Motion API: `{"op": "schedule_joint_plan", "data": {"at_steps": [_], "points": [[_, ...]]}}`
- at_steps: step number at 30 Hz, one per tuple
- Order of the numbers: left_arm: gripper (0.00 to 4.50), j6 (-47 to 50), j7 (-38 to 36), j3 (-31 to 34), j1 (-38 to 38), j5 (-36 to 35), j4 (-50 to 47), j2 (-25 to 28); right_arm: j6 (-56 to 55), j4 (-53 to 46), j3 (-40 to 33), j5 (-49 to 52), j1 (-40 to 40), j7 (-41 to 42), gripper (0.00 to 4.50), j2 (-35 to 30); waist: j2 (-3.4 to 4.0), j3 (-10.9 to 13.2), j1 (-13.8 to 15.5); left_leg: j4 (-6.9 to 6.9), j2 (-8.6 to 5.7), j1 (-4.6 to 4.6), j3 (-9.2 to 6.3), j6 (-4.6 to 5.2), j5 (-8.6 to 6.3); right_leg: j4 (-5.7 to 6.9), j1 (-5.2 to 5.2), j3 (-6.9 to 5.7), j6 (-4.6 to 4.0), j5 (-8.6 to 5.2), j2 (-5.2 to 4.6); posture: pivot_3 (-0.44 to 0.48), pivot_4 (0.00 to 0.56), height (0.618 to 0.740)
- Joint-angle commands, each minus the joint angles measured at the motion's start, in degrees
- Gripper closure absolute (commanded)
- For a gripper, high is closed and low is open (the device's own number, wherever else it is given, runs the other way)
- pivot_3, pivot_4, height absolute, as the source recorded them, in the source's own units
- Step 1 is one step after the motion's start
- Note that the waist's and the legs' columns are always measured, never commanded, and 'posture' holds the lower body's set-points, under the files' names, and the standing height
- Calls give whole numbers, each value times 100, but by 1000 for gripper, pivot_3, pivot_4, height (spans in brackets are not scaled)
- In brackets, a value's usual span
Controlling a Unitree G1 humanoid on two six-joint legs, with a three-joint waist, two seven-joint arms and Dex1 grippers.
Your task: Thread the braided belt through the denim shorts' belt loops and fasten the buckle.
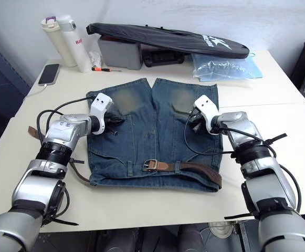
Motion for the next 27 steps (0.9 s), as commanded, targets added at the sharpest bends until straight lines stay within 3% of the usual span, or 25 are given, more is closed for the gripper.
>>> {"op": "schedule_joint_plan", "data": {"at_steps": [1,2,7,10,11,12,19,24,27], "points": [[4017,-213,-334,147,-196,-40,202,4,-130,369,-415,89,-102,252,4500,98,0,0,-24,1,0,-2,0,-1,1,1,0,-2,0,0,0,0,150,740],[3488,-175,-456,194,-192,-105,188,-2,-90,388,-509,137,-105,308,4500,135,1,-1,-37,3,0,-5,0,-1,1,2,-1,-2,1,0,-1,0,150,740],[1251,684,-952,466,239,-445,-865,328,210,-705,-700,308,147,880,2236,-58,6,2,-91,8,0,-19,-1,-1,1,7,-15,0,5,3,-1,0,150,740],[14,1672,-1246,939,537,-1064,-2060,667,808,-2025,-862,804,342,1542,782,-327,21,12,-114,5,1,-27,3,-2,1,14,-35,0,5,3,-1,0,150,740],[0,2083,-1283,1207,628,-1336,-2497,819,1017,-2540,-881,1002,420,1762,233,-433,27,16,-123,4,3,-27,4,-2,1,14,-37,0,5,3,0,0,150,740],[0,2373,-1277,1392,696,-1519,-2800,916,1172,-2888,-897,1126,480,1883,32,-502,28,19,-132,2,7,-27,4,-3,1,14,-39,-1,5,3,2,0,150,740],[0,3996,-446,2914,1632,-1991,-4201,1556,1491,-4866,-579,1494,873,2438,32,-860,33,16,-136,-4,10,-12,4,-2,-1,17,-26,1,5,3,4,0,150,740],[0,4796,-70,3904,2489,-2168,-4878,1712,1182,-5330,-17,1215,996,2606,32,-934,12,25,-119,-2,11,-16,3,-2,-1,21,-34,4,5,3,4,0,150,740],[0,5145,-42,4265,3166,-2284,-5470,1773,714,-5344,469,824,931,2367,32,-538,1,17,-91,-2,10,-15,4,-3,-1,18,-34,6,3,4,2,0,150,740]]}}
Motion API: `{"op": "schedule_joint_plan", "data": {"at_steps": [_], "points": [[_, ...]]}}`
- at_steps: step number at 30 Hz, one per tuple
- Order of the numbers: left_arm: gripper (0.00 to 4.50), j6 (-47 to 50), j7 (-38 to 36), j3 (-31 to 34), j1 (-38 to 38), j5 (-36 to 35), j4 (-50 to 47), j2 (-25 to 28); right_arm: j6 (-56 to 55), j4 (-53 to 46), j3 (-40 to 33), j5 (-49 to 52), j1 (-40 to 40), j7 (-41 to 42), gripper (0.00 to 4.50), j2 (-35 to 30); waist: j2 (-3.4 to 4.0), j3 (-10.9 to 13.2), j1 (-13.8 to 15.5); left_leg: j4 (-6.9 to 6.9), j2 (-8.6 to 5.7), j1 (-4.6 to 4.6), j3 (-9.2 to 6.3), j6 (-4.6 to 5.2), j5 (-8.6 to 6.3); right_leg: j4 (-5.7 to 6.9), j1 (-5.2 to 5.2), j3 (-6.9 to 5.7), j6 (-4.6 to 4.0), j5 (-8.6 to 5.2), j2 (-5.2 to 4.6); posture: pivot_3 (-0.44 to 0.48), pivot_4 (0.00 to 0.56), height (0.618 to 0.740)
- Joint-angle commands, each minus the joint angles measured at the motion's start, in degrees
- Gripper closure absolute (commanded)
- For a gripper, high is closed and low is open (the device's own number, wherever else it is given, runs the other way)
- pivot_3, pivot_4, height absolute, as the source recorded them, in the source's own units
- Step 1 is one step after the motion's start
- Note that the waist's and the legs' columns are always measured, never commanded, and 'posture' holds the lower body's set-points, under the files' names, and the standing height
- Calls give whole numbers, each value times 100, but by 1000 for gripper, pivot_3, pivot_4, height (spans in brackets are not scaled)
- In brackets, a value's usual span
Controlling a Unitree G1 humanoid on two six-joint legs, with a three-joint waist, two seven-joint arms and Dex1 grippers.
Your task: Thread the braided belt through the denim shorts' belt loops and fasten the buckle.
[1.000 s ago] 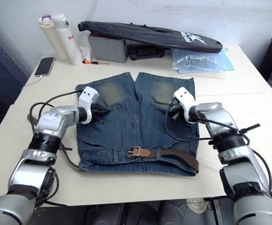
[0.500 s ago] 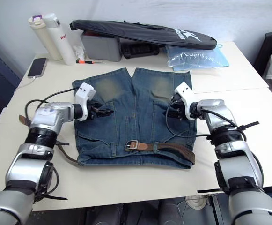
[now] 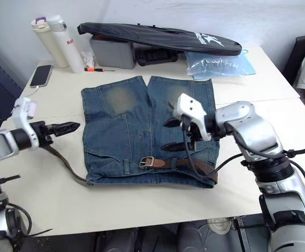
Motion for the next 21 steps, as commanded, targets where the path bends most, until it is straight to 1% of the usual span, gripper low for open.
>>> {"op": "schedule_joint_plan", "data": {"at_steps": [1,5,9,13,14,15,16,18,19,21], "points": [[0,429,38,501,434,-256,-827,100,-544,-243,425,-389,-110,-217,32,417,-1,-2,0,0,0,3,1,-2,-2,2,1,3,0,0,-1,0,150,740],[0,752,-195,577,650,-705,-1416,91,-890,-424,773,-632,-98,-324,32,844,-4,-2,36,0,2,-2,-10,-9,3,5,-2,-3,-5,1,0,0,150,740],[0,624,-548,242,1019,-1126,-1950,323,-1345,-469,1146,-1020,-43,-402,32,1077,-7,-5,11,-1,-1,-1,-5,-10,3,2,-2,4,-7,2,-2,0,150,740],[0,181,-1021,-344,1309,-1391,-2239,785,-1633,-479,1361,-1335,78,-507,32,1123,-7,-5,-1,-3,2,0,-6,-10,3,2,-4,3,-13,0,2,0,150,740],[0,-114,-1199,-611,1432,-1346,-2319,992,-1718,-435,1425,-1471,117,-585,32,1138,-6,-6,-2,-4,2,1,-6,-10,3,3,-4,3,-15,-1,2,0,150,740],[0,-645,-1357,-902,1562,-1136,-2376,1185,-1807,-379,1478,-1614,159,-667,32,1155,-6,-6,0,-6,2,1,-5,-9,3,2,-5,4,-18,-2,2,0,150,740],[0,-1432,-1557,-1245,1694,-776,-2403,1379,-1859,-343,1505,-1700,205,-713,32,1170,-4,-6,-1,-6,2,1,-4,-9,2,0,-5,4,-19,-2,1,0,150,740],[0,-2528,-1862,-1675,1838,-349,-2369,1598,-1805,-369,1463,-1706,284,-717,32,1165,2,-5,5,-8,1,1,1,-9,2,-2,-7,9,-24,-2,0,0,150,740],[0,-2828,-1985,-1782,1845,-297,-2326,1621,-1761,-394,1419,-1688,302,-706,32,1156,1,-5,10,-8,1,1,4,-9,2,-3,-9,9,-28,-2,1,0,150,740],[0,-3019,-2098,-1912,1763,-354,-2210,1601,-1629,-486,1271,-1618,329,-671,32,1089,2,-5,11,-8,2,0,4,-7,1,-23,-9,7,-35,-3,2,0,150,740]]}}
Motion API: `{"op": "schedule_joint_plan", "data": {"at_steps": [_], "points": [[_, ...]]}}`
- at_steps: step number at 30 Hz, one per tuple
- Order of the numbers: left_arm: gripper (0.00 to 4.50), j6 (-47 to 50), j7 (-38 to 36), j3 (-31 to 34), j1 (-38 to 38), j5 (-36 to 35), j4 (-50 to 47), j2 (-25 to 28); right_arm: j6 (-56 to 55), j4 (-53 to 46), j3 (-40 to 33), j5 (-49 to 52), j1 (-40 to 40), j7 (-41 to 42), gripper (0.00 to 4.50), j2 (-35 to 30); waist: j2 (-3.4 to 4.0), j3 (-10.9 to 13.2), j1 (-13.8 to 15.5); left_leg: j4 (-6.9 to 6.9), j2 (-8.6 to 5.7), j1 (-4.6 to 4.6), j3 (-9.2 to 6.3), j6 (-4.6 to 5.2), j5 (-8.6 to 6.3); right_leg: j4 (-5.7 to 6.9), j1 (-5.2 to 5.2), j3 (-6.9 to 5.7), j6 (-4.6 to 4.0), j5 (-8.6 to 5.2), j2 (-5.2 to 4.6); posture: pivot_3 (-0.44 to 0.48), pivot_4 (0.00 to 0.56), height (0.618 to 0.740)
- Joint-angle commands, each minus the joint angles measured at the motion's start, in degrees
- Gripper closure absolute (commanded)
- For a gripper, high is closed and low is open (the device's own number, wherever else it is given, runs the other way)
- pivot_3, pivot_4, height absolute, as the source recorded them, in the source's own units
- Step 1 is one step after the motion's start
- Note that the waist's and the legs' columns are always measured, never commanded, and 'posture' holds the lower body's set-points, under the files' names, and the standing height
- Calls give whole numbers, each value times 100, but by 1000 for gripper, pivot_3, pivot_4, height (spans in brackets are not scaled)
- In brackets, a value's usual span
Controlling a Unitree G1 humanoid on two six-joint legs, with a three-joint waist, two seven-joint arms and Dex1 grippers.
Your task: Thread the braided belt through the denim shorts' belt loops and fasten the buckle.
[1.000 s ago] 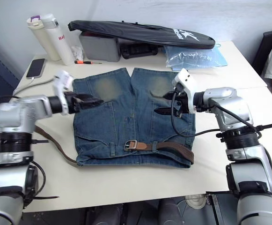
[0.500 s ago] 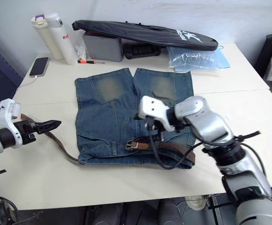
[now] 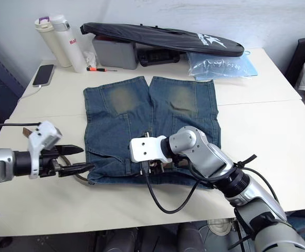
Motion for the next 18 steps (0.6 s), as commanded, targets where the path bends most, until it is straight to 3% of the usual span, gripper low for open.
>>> {"op": "schedule_joint_plan", "data": {"at_steps": [1,4,10,18], "points": [[0,-861,-377,-265,-55,207,103,137,174,-272,-340,111,4,20,32,-87,0,0,-3,0,0,-1,1,3,-2,0,0,0,-1,0,1,0,150,740],[0,-1488,-581,-638,-34,546,230,251,337,-499,-449,111,176,52,32,-306,2,0,0,0,1,-1,2,10,-5,11,0,-1,-1,0,2,0,150,740],[0,-2285,-511,-1346,-338,978,439,-146,689,-752,-626,-102,494,-415,32,-363,8,-4,8,7,1,-4,9,25,-13,17,2,1,1,1,2,0,150,740],[0,-3422,-743,-1947,193,1866,827,22,968,-859,-757,-86,570,-657,32,-385,17,-4,0,1,8,-1,15,29,-15,17,-2,2,0,0,10,0,150,740]]}}
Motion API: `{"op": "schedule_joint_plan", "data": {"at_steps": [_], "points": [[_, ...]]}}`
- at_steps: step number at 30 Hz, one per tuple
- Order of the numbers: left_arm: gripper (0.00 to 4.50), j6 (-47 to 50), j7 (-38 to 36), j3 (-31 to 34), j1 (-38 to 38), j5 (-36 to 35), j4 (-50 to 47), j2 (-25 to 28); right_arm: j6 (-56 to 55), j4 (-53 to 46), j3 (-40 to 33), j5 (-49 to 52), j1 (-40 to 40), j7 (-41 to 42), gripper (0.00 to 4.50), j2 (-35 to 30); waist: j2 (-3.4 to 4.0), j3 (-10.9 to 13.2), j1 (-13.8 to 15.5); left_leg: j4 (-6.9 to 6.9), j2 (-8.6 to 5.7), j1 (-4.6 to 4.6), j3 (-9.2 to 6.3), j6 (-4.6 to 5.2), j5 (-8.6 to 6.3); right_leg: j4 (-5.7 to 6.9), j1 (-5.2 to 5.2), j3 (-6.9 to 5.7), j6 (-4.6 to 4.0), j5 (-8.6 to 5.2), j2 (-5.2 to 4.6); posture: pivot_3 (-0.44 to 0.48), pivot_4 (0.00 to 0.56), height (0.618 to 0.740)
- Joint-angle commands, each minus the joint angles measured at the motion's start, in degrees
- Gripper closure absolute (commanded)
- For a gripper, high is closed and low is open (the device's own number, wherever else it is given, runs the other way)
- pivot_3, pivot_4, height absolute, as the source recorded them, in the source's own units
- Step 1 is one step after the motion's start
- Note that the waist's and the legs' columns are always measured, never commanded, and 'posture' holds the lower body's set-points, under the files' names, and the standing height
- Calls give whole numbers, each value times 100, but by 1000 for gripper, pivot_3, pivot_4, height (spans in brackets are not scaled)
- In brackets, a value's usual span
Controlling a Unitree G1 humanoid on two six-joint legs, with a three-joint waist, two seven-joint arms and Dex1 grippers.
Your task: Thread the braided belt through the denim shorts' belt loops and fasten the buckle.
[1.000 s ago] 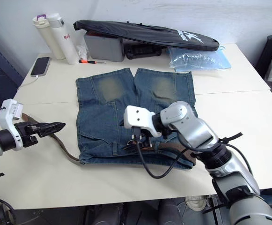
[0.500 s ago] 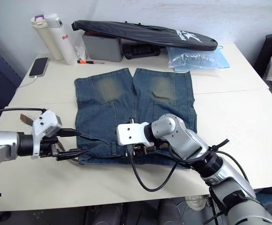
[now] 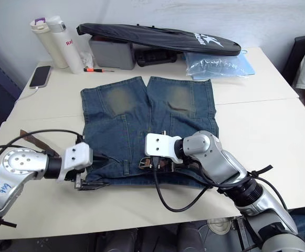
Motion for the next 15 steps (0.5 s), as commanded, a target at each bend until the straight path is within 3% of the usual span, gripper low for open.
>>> {"op": "schedule_joint_plan", "data": {"at_steps": [1,9,15], "points": [[0,-375,-106,-84,181,199,63,19,51,-257,-240,32,-11,-81,32,-15,0,0,5,2,0,0,0,2,-1,0,1,0,0,0,0,0,150,740],[0,-472,-270,-43,420,98,44,-29,28,-121,-321,27,-56,-84,32,-36,-1,-1,10,6,-1,0,-2,21,-11,2,2,0,0,0,-2,0,150,740],[0,252,-520,924,104,-916,209,24,280,-139,-548,342,-206,46,32,-8,-1,0,8,7,0,-1,-3,21,-11,6,2,-1,0,0,-1,0,150,740]]}}
